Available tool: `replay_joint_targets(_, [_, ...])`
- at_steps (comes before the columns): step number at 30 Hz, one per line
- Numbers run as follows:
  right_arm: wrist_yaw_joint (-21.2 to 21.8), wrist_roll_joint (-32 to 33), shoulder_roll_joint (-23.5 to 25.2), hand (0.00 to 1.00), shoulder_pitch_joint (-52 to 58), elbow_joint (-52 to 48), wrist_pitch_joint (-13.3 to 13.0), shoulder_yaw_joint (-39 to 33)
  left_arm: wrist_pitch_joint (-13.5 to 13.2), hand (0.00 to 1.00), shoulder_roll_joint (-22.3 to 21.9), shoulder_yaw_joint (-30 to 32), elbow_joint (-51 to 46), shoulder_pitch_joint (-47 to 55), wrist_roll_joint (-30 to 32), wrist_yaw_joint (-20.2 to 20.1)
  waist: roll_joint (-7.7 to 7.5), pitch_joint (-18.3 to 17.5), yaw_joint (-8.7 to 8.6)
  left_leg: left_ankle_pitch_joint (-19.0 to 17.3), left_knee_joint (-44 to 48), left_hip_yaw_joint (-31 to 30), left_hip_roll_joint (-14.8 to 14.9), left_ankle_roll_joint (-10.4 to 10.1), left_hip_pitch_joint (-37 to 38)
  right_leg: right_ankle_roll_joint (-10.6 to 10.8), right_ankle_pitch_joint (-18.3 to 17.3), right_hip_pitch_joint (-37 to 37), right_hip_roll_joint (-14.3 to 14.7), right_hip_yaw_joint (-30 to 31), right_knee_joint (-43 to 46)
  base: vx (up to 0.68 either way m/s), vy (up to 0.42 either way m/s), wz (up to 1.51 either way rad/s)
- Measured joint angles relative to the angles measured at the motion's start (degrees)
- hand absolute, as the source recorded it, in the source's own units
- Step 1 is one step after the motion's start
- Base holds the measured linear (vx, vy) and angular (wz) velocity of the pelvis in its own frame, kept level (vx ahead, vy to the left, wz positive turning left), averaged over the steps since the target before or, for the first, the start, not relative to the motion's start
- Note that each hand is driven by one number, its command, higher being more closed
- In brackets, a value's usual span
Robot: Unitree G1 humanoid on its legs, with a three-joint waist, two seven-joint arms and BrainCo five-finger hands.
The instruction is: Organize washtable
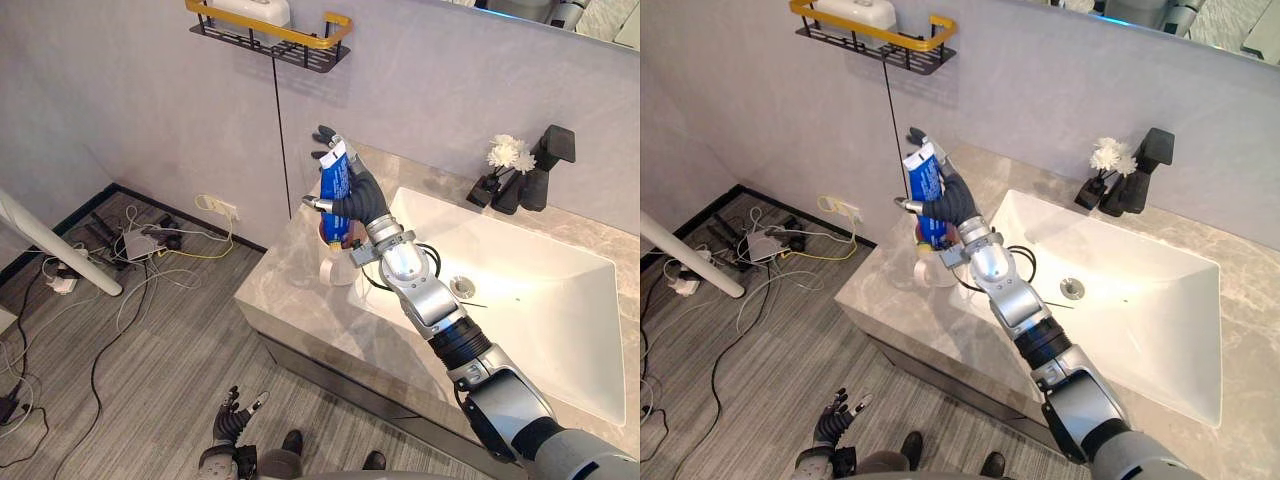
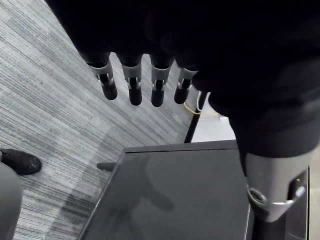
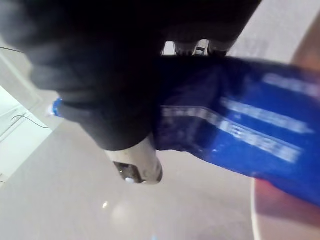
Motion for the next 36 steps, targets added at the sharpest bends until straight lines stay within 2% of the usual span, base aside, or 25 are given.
replay_joint_targets(14, [0.03,0.2,0.29,0.0,0.33,-1.42,-0.09,-1.6,0.05,0.0,-0.16,-0.03,0.03,0.02,-0.01,0.03,0.45,0.29,-0.34,-0.02,-0.02,0.29,0.02,0.0,0.32,0.0,0.0,0.16,0.0,0.39,0.0,0.0,0.0,0.0])
replay_joint_targets(22, [0.7,2.35,-1.33,0.0,1.95,-6.86,-0.16,-2.1,0.07,0.0,-0.14,-0.02,0.02,0.05,-0.02,-0.02,0.45,0.28,-0.61,-0.08,-0.04,0.47,0.03,0.01,0.45,-0.01,0.01,0.16,0.01,0.6,0.0,0.0,0.0,-0.01])
replay_joint_targets(27, [2.89,3.46,-4.63,0.0,2.17,-11.91,-0.58,-2.32,0.07,0.0,-0.08,0.0,0.08,0.18,-0.02,-0.1,0.43,0.27,-1.62,-0.08,-0.05,0.63,0.03,0.01,0.53,-0.01,0.02,0.16,0.0,0.73,0.0,0.0,0.0,-0.01])
replay_joint_targets(34, [6.26,7.33,-13.26,0.0,2.16,-20.85,-1.73,-5.05,0.07,0.0,-0.13,0.0,0.64,0.18,-0.02,-0.29,0.4,0.25,-2.21,-0.17,-0.62,2.09,0.17,0.09,1.73,-0.02,0.07,0.4,0.07,2.29,0.0,-0.01,0.006,-0.11])
replay_joint_targets(36, [7.09,8.09,-16.11,0.0,2.15,-23.67,-2.89,-6.56,0.07,0.0,-0.11,0.02,0.85,0.18,-0.02,-0.3,0.37,0.23,-2.54,-0.17,-0.87,2.49,0.19,0.09,2.09,-0.02,0.08,0.42,0.08,2.64,0.0,0.0,0.01,-0.09])
